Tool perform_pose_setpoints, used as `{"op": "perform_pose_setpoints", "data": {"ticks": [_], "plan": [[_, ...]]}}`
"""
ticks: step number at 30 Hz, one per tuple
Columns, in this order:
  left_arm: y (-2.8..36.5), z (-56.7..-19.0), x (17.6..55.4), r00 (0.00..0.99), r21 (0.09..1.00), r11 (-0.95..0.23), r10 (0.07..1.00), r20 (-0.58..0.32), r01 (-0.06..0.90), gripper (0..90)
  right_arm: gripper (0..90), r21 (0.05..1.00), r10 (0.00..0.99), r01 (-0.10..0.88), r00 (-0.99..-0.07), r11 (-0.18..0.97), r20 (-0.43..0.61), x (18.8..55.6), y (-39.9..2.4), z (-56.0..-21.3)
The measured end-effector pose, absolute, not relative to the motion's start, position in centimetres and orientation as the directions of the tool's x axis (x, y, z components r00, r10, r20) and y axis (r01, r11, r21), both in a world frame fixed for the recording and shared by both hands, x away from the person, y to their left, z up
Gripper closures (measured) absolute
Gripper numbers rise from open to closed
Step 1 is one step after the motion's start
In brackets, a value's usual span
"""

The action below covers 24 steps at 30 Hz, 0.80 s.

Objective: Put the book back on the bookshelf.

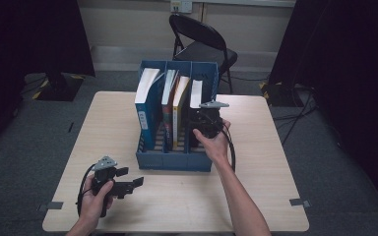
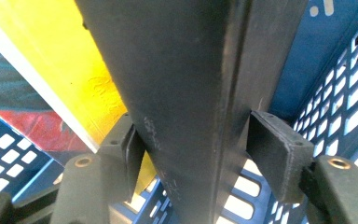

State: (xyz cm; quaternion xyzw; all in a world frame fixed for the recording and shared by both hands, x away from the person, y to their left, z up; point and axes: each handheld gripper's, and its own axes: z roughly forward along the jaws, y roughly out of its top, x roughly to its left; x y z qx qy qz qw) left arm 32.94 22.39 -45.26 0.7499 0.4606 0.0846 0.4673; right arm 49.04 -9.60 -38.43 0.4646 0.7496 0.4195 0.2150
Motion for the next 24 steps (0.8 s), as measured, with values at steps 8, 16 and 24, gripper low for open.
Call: {"op": "perform_pose_setpoints", "data": {"ticks": [8, 16, 24], "plan": [[22.3, -45.3, 33.1, 0.560, 0.778, -0.137, 0.770, -0.305, 0.613, 19.8, 41.2, 0.840, 0.850, 0.480, -0.525, 0.252, 0.045, 49.4, -10.8, -38.5], [22.2, -45.3, 33.1, 0.563, 0.778, -0.144, 0.770, -0.300, 0.612, 19.8, 41.0, 0.836, 0.852, 0.492, -0.520, 0.245, 0.056, 50.1, -10.8, -38.4], [22.2, -45.3, 33.0, 0.565, 0.779, -0.140, 0.767, -0.304, 0.611, 19.8, 40.4, 0.837, 0.847, 0.489, -0.528, 0.247, 0.059, 50.6, -10.8, -38.5]]}}
